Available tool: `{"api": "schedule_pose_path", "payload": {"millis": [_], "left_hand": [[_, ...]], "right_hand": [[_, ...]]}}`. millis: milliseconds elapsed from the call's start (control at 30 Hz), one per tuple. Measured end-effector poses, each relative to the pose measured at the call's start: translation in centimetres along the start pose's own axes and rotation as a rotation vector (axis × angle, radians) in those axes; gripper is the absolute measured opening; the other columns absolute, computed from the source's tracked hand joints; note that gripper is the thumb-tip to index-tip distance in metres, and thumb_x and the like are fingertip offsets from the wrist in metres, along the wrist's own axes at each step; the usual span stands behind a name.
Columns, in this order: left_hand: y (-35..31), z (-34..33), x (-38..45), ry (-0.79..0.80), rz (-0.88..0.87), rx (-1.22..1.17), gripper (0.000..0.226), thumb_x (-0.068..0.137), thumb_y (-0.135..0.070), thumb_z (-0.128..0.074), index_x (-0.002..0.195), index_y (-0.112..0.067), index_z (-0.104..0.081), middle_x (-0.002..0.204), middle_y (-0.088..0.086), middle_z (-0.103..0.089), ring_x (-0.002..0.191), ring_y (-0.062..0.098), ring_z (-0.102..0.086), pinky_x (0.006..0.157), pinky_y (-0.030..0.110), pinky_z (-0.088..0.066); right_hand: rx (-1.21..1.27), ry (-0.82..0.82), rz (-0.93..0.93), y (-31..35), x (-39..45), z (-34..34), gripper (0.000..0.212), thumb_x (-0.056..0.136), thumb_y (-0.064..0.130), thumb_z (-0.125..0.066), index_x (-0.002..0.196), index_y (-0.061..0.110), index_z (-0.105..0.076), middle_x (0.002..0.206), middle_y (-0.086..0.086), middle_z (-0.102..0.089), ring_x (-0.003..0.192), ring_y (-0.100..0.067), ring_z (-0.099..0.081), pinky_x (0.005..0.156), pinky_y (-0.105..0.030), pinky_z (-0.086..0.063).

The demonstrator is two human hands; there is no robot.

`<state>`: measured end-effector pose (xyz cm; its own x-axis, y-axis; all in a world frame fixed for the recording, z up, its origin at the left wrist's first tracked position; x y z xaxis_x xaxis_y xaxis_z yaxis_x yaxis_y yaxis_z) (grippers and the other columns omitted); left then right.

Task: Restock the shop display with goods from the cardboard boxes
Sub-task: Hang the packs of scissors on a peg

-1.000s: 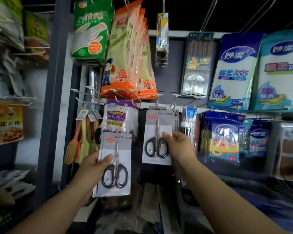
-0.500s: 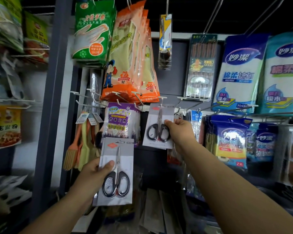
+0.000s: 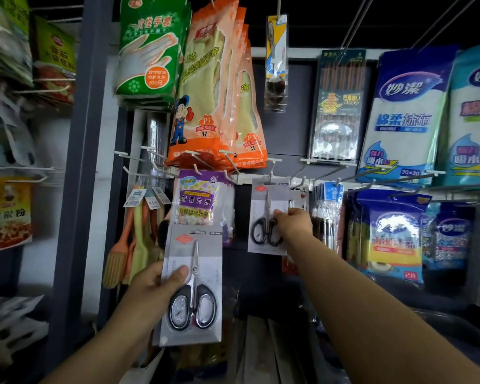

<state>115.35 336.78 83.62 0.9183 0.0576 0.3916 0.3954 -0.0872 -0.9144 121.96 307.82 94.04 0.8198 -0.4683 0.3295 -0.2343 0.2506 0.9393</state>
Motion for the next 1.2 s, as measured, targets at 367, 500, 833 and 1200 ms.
{"api": "schedule_pose_path", "payload": {"millis": [367,500,833,1200], "left_hand": [[-0.2,-0.1,0.2,-0.04,0.034,-0.035,0.014,0.09,-0.018,-0.062,0.102,-0.017,-0.07,0.093,0.007,-0.075,0.087,0.027,-0.072,0.087,0.05,-0.053],[-0.6,-1.4,0.3,-0.076,0.028,-0.056,0.011,0.087,-0.016,-0.067,0.097,-0.014,-0.072,0.088,0.009,-0.075,0.084,0.031,-0.072,0.084,0.052,-0.055],[-1.1,-4.6,1.1,-0.109,-0.003,-0.066,0.019,0.098,-0.023,-0.052,0.102,-0.016,-0.068,0.096,0.002,-0.073,0.093,0.023,-0.068,0.087,0.041,-0.053],[-0.8,-2.2,1.2,-0.172,0.012,-0.075,0.016,0.098,-0.018,-0.051,0.094,-0.021,-0.066,0.108,0.007,-0.07,0.107,0.028,-0.062,0.102,0.049,-0.044]], "right_hand": [[-0.208,-0.179,0.032,-1.6,-3.5,0.2,0.048,0.089,0.023,-0.063,0.129,0.006,-0.044,0.135,-0.014,-0.039,0.121,-0.033,-0.045,0.099,-0.038,-0.038],[-0.136,0.225,0.327,-0.5,-10.7,-4.0,0.031,0.088,0.032,-0.067,0.108,0.019,-0.048,0.107,0.005,-0.055,0.093,-0.007,-0.057,0.079,-0.011,-0.045],[-0.014,0.31,0.207,-2.3,-10.1,-1.8,0.01,0.093,0.019,-0.062,0.089,0.012,-0.067,0.086,-0.007,-0.074,0.078,-0.017,-0.071,0.076,-0.033,-0.058],[0.136,0.221,0.225,4.9,-6.0,1.2,0.011,0.092,0.014,-0.064,0.082,0.012,-0.068,0.079,-0.007,-0.073,0.067,-0.021,-0.068,0.075,-0.042,-0.059]]}}
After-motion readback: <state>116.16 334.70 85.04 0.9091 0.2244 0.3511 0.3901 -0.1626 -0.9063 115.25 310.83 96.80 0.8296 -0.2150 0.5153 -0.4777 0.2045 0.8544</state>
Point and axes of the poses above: each hand's wrist, its own x-axis towards the middle knuckle, its own z-axis out of the back of the hand, y = z × x, the point moved 10 cm from there along x, towards the middle knuckle
